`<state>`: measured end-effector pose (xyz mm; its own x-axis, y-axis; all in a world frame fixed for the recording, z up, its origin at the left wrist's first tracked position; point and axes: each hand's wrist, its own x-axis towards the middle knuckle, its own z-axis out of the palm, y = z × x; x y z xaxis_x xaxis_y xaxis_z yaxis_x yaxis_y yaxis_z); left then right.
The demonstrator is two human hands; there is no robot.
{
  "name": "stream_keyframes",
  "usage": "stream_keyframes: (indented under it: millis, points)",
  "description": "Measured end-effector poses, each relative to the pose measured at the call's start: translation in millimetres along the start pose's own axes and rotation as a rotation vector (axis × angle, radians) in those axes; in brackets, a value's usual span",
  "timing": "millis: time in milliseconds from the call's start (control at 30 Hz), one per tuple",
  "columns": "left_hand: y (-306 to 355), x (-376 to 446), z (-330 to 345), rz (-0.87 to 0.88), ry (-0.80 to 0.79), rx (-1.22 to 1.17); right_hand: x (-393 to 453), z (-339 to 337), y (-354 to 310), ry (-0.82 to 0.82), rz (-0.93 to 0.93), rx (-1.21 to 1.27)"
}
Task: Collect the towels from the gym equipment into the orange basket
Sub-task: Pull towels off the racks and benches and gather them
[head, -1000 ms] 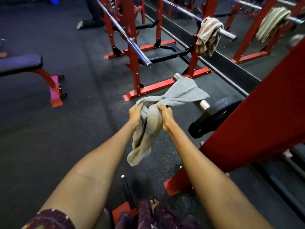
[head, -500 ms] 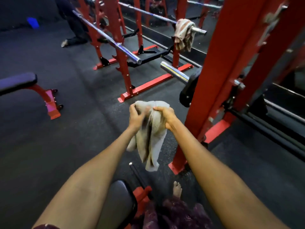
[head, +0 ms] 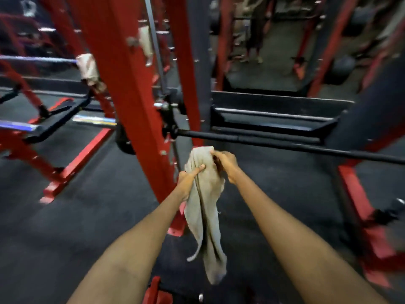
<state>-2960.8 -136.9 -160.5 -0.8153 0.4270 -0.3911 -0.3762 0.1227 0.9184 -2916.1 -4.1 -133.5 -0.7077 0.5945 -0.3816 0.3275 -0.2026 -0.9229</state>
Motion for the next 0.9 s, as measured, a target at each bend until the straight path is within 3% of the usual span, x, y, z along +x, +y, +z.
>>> stream_keyframes:
  millis: [33, 233, 367, 500, 700, 900]
  points:
    - [2.1, -2.5, 28.0, -0.021, -0.054, 0.007, -2.5, -31.0, 9.5, 0.071, -0.020, 0.013]
    - [-16.8, -16.9, 177.6, -0.049, -0.277, 0.075, -64.5, -178.4, 66.6, 0.115, 0.038, 0.117]
    - [-35.6, -83.1, 296.7, -0.066, -0.426, 0.156, -115.9, -271.5, 98.8, 0.332, -0.033, 0.172]
    - [-66.8, -146.2, 391.7, -0.070, -0.479, 0.186, -167.0, -354.9, 124.2, 0.505, -0.066, 0.227]
    - [-109.4, -259.1, 505.0, -0.109, -0.934, 0.427, -266.3, -484.4, 160.3, 0.819, -0.062, 0.476]
    - [-160.0, -356.6, 583.5, -0.117, -1.169, 0.620, -353.1, -581.4, 185.1, 1.120, -0.115, 0.536]
